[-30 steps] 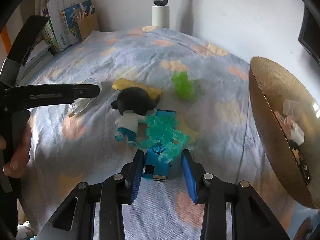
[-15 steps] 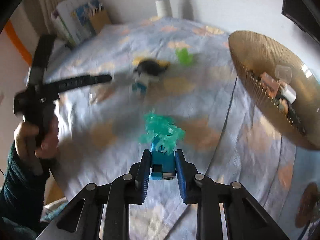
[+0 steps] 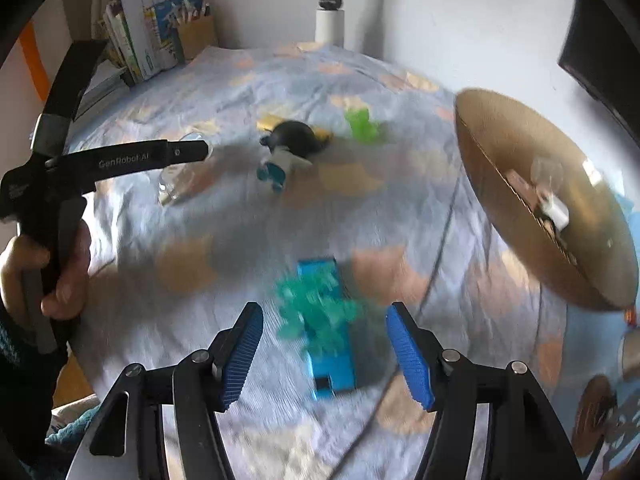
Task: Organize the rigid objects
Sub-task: 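Carry the tape dispenser and blue-green figure to the gold bowl and release both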
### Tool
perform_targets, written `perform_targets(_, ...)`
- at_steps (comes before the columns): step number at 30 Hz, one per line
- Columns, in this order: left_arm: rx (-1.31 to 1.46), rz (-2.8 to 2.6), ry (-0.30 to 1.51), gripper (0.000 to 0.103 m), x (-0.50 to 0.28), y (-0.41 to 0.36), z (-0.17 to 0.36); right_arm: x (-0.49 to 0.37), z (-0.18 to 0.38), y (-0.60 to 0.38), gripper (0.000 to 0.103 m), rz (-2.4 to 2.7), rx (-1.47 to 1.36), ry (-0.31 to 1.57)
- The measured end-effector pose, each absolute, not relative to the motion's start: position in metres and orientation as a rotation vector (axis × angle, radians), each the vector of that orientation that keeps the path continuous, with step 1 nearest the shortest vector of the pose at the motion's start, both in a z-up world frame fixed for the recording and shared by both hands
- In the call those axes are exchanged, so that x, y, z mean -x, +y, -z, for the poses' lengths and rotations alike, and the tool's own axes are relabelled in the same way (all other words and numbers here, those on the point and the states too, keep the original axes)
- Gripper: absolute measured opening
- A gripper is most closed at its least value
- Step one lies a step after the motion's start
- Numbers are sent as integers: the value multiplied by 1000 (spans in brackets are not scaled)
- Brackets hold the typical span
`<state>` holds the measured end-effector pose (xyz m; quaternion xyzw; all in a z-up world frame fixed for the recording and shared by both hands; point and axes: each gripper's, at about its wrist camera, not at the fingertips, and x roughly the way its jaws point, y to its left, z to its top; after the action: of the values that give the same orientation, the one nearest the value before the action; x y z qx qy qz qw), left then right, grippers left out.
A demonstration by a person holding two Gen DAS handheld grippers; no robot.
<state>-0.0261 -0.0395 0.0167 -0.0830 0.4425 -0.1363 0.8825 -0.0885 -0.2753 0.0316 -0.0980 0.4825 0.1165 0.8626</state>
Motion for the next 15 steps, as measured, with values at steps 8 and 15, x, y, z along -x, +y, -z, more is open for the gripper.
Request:
perform_targets(8, 216, 261, 771, 46, 47, -28, -37, 91, -37, -251, 46, -224, 366, 903)
perform_targets(15, 262, 289, 698, 46, 51, -44, -85, 97, -93, -283, 47, -209, 309, 767)
